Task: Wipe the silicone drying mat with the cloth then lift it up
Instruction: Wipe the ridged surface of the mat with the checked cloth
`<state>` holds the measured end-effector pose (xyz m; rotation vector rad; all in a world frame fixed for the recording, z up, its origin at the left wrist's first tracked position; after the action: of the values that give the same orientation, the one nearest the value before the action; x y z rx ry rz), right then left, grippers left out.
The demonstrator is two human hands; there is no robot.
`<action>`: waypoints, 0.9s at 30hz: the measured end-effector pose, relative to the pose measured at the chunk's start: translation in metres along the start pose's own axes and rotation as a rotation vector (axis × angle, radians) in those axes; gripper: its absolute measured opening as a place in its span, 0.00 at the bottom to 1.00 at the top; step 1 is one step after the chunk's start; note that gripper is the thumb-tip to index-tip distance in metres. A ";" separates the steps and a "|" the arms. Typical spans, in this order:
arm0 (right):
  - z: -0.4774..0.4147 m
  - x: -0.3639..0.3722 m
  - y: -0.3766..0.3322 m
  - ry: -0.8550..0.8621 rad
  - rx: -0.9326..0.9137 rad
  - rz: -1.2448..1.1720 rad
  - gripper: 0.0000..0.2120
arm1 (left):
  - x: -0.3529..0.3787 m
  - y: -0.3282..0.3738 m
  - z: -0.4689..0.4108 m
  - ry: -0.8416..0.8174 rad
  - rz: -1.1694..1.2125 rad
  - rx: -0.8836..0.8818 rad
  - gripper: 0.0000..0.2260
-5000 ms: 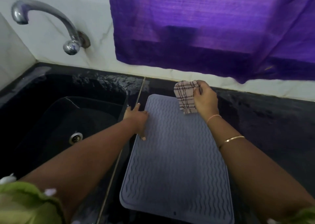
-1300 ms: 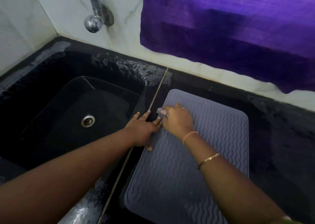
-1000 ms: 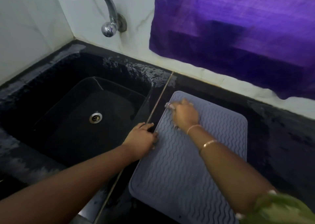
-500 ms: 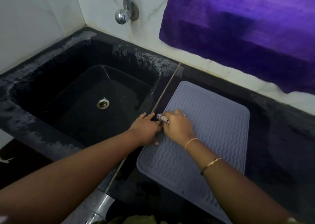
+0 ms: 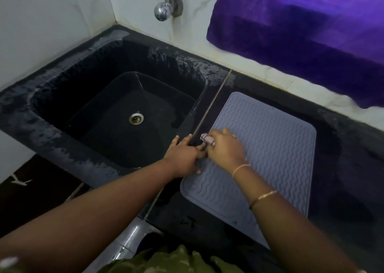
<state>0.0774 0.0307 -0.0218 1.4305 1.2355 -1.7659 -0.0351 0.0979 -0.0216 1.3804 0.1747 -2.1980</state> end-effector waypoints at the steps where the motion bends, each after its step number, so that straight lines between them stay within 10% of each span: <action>1: 0.007 0.004 -0.005 0.010 -0.011 0.007 0.14 | 0.001 0.001 0.001 0.023 0.019 -0.013 0.29; 11: -0.039 -0.017 0.026 0.019 0.071 0.168 0.12 | 0.006 0.003 0.019 0.302 0.123 -0.272 0.30; 27: 0.012 -0.004 -0.008 0.016 -0.130 0.165 0.12 | 0.007 -0.018 0.008 0.163 0.128 -0.302 0.45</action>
<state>0.0665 0.0227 -0.0149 1.4301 1.1816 -1.5395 -0.0523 0.1074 -0.0269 1.3568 0.4453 -1.8658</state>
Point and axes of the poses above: each hand's wrist, its own z-axis away from the middle knuckle, its own x-axis out of the palm, y = z × x, the point moved 3 cm from there along -z, towards the middle knuckle, and after that the axes turned 8 degrees about -x, right-handed, at the moved point
